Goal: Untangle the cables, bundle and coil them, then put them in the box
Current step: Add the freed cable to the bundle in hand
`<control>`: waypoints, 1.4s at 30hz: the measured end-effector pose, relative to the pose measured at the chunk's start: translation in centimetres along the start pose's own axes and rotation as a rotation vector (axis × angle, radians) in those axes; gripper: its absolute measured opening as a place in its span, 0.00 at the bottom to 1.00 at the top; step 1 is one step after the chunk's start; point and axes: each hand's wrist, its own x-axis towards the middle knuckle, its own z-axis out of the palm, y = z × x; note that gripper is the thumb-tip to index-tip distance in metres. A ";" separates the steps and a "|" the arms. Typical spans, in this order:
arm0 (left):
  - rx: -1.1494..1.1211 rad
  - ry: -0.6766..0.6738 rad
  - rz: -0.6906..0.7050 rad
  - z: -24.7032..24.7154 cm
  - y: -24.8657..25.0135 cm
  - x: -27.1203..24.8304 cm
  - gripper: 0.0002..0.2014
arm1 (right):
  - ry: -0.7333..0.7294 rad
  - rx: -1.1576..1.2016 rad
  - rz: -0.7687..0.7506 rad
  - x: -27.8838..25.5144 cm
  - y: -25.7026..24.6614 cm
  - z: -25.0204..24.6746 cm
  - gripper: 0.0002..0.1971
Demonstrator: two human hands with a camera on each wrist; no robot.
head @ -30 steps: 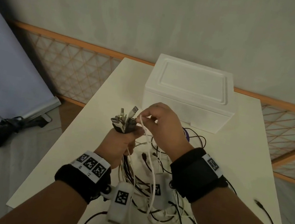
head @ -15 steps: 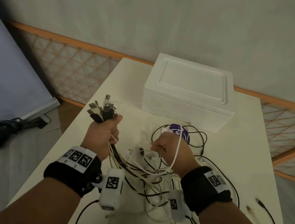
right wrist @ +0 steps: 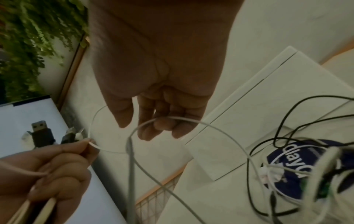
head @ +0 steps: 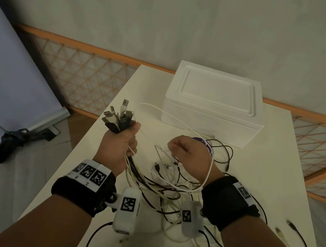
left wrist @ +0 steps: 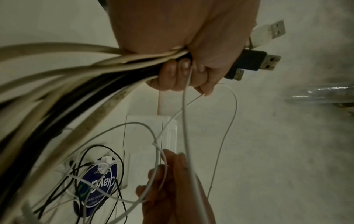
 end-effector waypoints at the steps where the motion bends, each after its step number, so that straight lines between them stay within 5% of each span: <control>1: 0.004 -0.011 0.009 0.1 0.1 -0.2 0.08 | -0.010 -0.059 -0.018 0.1 -0.4 0.1 0.08; 8: 0.014 -0.039 0.049 0.2 0.7 -0.9 0.10 | -0.268 -0.189 0.049 0.6 -1.8 1.1 0.15; 12: 0.013 -0.042 0.046 0.0 0.5 -1.0 0.09 | -0.103 -0.218 0.059 1.1 -1.6 1.8 0.04; 18: -0.156 0.032 0.032 -1.1 1.7 -0.1 0.13 | -0.119 -0.460 0.024 1.3 0.3 1.0 0.15; 24: -0.203 0.163 0.063 -4.1 3.0 1.3 0.18 | 0.084 -0.546 0.282 0.9 3.8 -1.4 0.05; 29: -0.130 0.233 0.020 -7.3 0.9 2.1 0.15 | 0.326 -0.307 0.337 0.6 4.5 -3.3 0.11; 33: -0.120 0.300 -0.057 -9.1 -0.9 3.1 0.14 | 0.441 -0.067 0.265 1.3 3.5 -4.0 0.02; 37: -0.122 0.367 -0.088 -10.7 -1.8 3.2 0.14 | 0.575 0.072 0.283 0.5 3.4 -5.9 0.11; 42: 0.042 0.337 -0.120 -10.7 -2.3 2.9 0.18 | 0.548 -0.323 0.335 -1.2 5.5 -7.4 0.06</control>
